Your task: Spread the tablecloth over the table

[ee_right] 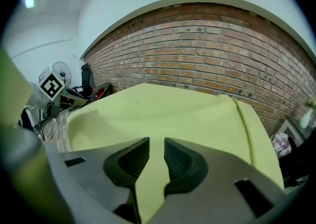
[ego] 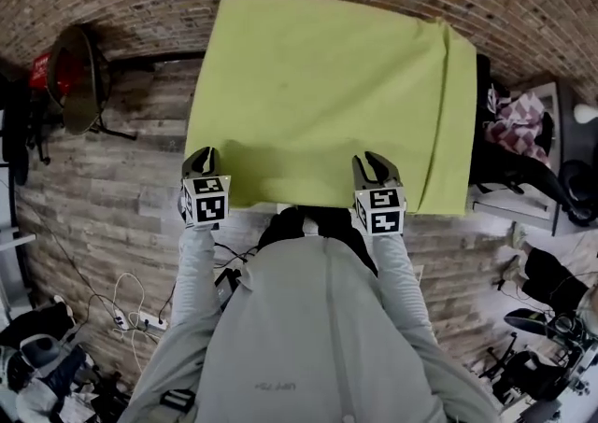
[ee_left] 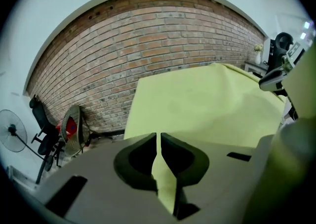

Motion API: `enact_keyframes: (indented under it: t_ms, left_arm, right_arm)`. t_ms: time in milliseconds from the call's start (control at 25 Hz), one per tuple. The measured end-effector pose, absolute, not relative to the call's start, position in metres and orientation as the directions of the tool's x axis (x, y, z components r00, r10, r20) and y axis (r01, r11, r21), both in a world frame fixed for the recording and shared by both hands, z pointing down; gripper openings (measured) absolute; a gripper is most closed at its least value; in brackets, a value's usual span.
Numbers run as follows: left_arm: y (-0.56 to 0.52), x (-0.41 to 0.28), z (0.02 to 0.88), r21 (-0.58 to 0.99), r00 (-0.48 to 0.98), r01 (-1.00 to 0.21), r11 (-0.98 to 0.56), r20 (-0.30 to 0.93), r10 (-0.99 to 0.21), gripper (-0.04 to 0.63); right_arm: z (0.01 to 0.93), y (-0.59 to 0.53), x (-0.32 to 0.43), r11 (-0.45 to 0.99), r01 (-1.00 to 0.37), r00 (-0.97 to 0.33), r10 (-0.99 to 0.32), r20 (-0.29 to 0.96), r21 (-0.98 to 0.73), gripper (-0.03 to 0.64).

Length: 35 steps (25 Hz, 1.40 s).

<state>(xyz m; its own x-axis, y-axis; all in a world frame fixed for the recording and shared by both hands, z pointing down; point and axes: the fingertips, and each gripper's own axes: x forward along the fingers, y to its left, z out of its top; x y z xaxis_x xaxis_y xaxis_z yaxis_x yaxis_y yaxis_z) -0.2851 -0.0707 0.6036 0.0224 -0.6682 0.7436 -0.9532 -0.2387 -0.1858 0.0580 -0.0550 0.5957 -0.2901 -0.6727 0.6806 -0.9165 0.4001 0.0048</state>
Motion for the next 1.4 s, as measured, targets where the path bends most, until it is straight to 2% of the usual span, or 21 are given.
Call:
enact_keyframes:
  t_ms: [160, 440, 800, 1120, 1280, 1400]
  left_arm:
    - [-0.086, -0.192, 0.594, -0.151, 0.131, -0.927, -0.343, 0.726, -0.675, 0.029]
    - [-0.093, -0.022, 0.590, -0.074, 0.348, -0.824, -0.562, 0.716, -0.605, 0.029]
    - [-0.078, 0.150, 0.588, 0.051, 0.559, -0.676, -0.735, 0.685, -0.467, 0.029]
    - [-0.054, 0.214, 0.595, 0.081, 0.613, -0.595, -0.799, 0.689, -0.386, 0.029]
    - [-0.050, 0.221, 0.598, 0.083, 0.610, -0.591, -0.802, 0.697, -0.377, 0.029]
    - [-0.046, 0.226, 0.601, 0.079, 0.607, -0.586, -0.806, 0.702, -0.373, 0.029]
  right_arm:
    - [0.594, -0.042, 0.130, 0.315, -0.949, -0.219, -0.692, 0.688, 0.015, 0.095]
    - [0.600, -0.011, 0.249, 0.172, -0.984, -0.093, -0.694, 0.714, 0.040, 0.095]
    - [0.617, 0.006, 0.326, 0.117, -0.992, -0.038, -0.671, 0.741, 0.056, 0.095]
    - [0.650, 0.023, 0.357, 0.124, -0.992, -0.067, -0.598, 0.799, 0.009, 0.110]
    - [0.651, 0.020, 0.355, 0.168, -0.986, -0.096, -0.597, 0.797, 0.007, 0.025]
    - [0.649, 0.027, 0.371, 0.115, -0.993, -0.058, -0.588, 0.807, 0.013, 0.023]
